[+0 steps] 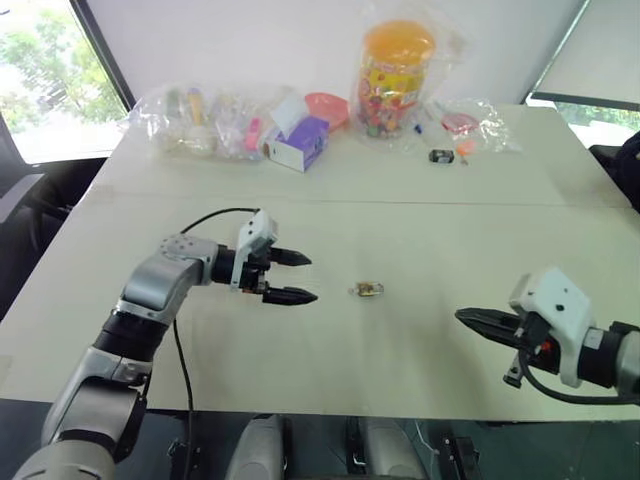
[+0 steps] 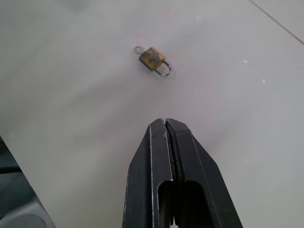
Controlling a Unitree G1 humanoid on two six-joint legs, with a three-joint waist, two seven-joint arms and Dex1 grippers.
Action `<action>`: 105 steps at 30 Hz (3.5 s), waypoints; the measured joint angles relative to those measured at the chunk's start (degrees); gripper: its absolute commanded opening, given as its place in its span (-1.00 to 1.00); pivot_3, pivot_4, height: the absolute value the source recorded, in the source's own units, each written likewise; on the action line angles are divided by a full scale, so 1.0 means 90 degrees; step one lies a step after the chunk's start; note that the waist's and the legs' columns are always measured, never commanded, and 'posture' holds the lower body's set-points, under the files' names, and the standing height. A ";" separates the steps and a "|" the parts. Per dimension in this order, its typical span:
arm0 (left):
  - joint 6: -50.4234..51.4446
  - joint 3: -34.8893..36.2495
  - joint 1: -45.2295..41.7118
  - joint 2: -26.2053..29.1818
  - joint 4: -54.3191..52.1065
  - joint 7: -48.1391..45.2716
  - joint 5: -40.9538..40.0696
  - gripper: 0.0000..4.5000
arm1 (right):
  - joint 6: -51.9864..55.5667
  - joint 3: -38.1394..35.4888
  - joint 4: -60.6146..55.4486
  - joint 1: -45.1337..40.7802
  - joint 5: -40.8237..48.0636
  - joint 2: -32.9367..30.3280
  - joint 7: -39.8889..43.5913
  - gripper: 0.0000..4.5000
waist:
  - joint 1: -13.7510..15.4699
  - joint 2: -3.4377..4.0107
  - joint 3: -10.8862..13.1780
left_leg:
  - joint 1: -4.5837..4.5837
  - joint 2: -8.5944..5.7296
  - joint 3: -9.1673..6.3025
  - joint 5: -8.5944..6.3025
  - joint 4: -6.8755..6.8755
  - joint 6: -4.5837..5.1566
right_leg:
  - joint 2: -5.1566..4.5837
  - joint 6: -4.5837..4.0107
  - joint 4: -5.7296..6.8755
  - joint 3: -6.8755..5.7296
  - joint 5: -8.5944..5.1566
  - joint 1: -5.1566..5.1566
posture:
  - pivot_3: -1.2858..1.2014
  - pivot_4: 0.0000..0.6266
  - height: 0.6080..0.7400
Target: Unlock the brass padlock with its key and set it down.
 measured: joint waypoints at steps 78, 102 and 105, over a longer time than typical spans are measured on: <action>0.0364 0.0084 0.0599 -0.0122 -0.0988 0.0869 -0.0040 1.00 | -0.6161 0.6081 0.6606 -0.4639 -0.5218 0.2119 0.0964 -0.68 | -0.0152 0.0006 -0.0002 | 0.0011 0.0006 0.0016 0.0004 0.0008 -0.0008 | -0.0016 0.0001 0.0030 0.0000 0.0002 -0.0008 | 0.03 -0.52 1.00; 0.0924 0.0494 -0.0940 -0.0923 0.0613 0.0576 -0.0569 0.76 | -0.7271 0.5153 0.3631 -0.3717 -0.7009 0.1679 -0.0424 -0.68 | -0.0147 0.0006 -0.0001 | 0.0001 0.0001 0.0015 0.0007 0.0008 -0.0012 | -0.0011 0.0002 0.0029 0.0001 0.0002 -0.0018 | 0.03 -0.52 1.00; 0.0874 0.0495 -0.0940 -0.0938 0.0614 0.0546 -0.0568 0.16 | -0.7226 0.5202 0.3575 -0.3717 -0.7012 0.1719 -0.0367 -0.68 | -0.0148 0.0006 -0.0001 | 0.0001 0.0001 0.0015 0.0007 0.0008 -0.0012 | -0.0012 0.0002 0.0029 0.0001 0.0002 -0.0018 | 0.03 -0.52 1.00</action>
